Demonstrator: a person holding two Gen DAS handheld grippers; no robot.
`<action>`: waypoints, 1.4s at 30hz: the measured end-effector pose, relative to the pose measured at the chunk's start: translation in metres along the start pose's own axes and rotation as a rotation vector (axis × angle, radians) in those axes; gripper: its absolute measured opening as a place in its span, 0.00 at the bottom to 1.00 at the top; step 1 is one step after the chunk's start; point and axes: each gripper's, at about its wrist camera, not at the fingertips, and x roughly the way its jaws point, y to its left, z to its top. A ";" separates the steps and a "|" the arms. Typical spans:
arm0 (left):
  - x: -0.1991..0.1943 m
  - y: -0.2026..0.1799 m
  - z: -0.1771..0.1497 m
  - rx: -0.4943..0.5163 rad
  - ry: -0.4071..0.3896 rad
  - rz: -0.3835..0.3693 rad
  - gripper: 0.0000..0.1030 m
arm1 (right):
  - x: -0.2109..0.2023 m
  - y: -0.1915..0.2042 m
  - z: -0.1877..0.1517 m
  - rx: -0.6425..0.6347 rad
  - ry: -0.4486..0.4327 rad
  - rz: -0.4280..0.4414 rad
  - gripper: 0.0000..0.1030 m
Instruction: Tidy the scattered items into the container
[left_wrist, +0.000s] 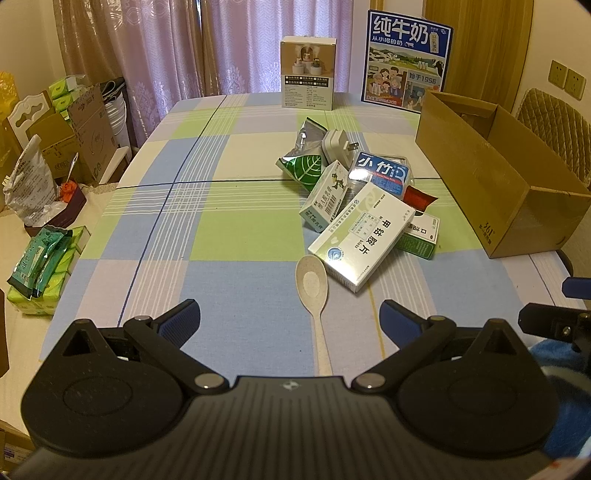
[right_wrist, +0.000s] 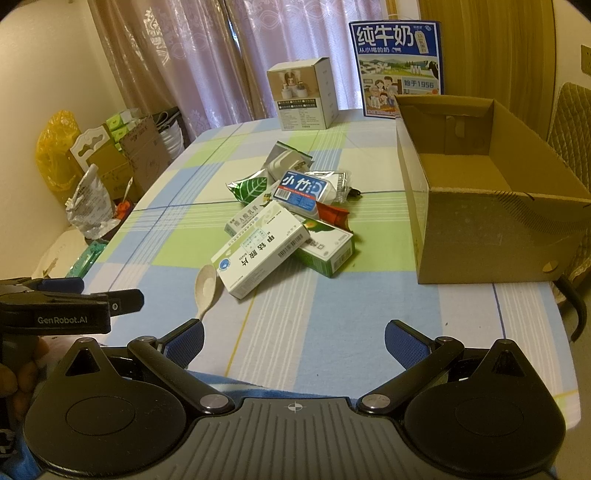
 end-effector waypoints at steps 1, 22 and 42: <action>0.000 0.000 0.000 0.000 0.000 0.000 0.99 | 0.000 0.000 0.000 0.000 0.000 0.000 0.98; 0.001 0.000 -0.001 -0.004 0.004 -0.001 0.99 | 0.001 -0.002 0.001 0.001 0.002 0.005 0.98; -0.003 0.011 0.003 -0.045 0.011 -0.058 0.99 | -0.006 -0.008 0.019 0.027 -0.021 0.033 0.98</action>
